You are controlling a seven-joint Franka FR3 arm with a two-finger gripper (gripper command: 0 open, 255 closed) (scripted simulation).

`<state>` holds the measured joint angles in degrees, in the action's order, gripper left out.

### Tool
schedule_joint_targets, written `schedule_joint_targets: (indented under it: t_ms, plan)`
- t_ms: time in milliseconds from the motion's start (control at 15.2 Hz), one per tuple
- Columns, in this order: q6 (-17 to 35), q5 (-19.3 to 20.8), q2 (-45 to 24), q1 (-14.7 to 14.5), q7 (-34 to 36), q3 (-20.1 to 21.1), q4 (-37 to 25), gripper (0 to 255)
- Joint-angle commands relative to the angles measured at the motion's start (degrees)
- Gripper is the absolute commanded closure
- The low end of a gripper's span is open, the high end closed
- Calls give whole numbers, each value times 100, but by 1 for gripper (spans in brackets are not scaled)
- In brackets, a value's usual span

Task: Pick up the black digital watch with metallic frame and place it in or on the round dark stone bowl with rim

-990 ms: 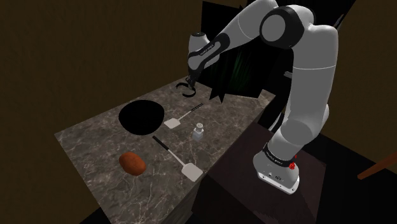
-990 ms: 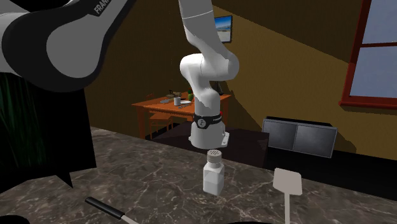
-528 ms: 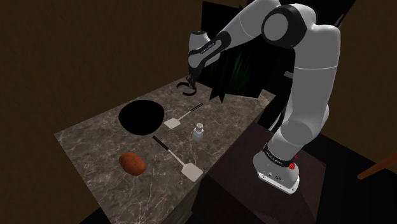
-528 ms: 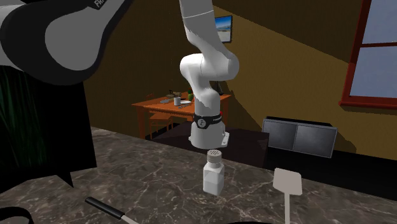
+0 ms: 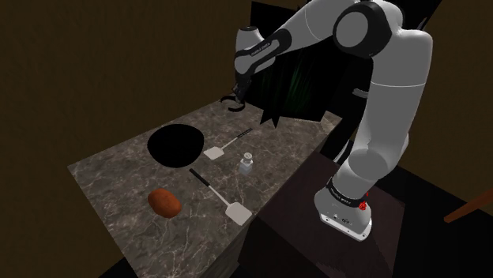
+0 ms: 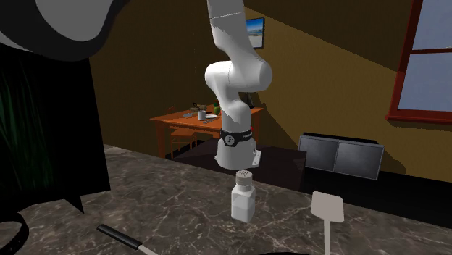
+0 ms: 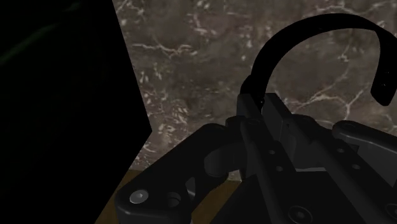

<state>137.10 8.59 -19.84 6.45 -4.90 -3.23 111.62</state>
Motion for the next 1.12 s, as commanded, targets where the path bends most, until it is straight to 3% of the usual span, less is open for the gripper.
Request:
schedule_joint_targets:
  t_ms: [0, 1056]
  plan:
    - [-127, -9, 108, 0, -18, 3, -18, 255]
    - [-1191, -88, 688, -6, -167, 27, -508, 255]
